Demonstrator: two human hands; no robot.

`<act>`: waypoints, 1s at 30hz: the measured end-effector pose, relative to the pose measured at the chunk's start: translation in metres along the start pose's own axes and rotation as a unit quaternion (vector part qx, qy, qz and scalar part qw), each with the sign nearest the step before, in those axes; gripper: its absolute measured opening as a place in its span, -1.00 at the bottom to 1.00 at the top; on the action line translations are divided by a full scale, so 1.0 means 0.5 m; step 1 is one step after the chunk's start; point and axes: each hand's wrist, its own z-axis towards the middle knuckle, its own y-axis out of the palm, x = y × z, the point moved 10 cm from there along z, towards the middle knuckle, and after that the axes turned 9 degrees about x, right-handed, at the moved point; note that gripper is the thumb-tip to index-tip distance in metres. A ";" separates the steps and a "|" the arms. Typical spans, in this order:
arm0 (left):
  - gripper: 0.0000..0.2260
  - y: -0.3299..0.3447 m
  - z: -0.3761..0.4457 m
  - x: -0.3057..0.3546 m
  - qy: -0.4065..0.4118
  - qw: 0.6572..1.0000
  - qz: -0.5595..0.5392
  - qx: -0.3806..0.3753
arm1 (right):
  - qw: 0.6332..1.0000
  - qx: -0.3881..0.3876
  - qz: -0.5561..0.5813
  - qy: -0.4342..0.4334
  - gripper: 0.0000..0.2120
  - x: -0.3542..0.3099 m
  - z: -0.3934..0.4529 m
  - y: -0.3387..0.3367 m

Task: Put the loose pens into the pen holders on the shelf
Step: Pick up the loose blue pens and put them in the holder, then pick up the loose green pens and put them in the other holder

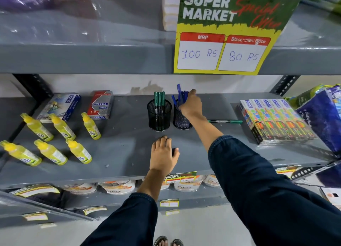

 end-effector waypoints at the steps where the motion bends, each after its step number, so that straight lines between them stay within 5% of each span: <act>1: -0.66 -0.001 0.001 -0.001 -0.006 1.000 -0.010 0.002 | 1.000 -0.006 -0.013 0.006 -0.53 0.000 0.002 0.003; 7: -0.69 0.000 0.000 0.000 -0.004 1.000 -0.019 0.001 | 0.999 0.014 0.012 0.034 -0.49 0.001 0.011 -0.029; 11: -0.64 0.003 0.000 0.001 0.008 1.000 0.003 -0.002 | 0.988 0.107 0.099 0.058 -0.61 0.032 0.019 -0.101; 14: -0.57 0.003 0.000 0.000 0.008 1.000 0.001 0.002 | 0.983 0.156 0.059 0.070 -0.71 0.088 0.008 -0.144; 22: -0.63 0.019 0.003 -0.003 0.007 1.000 0.016 -0.014 | 0.979 -0.020 -0.166 0.120 -0.75 0.261 -0.072 -0.103; 30: -0.62 0.014 0.000 -0.003 0.006 1.000 0.013 -0.013 | 0.954 -0.045 -0.294 0.041 -0.71 0.269 -0.101 -0.086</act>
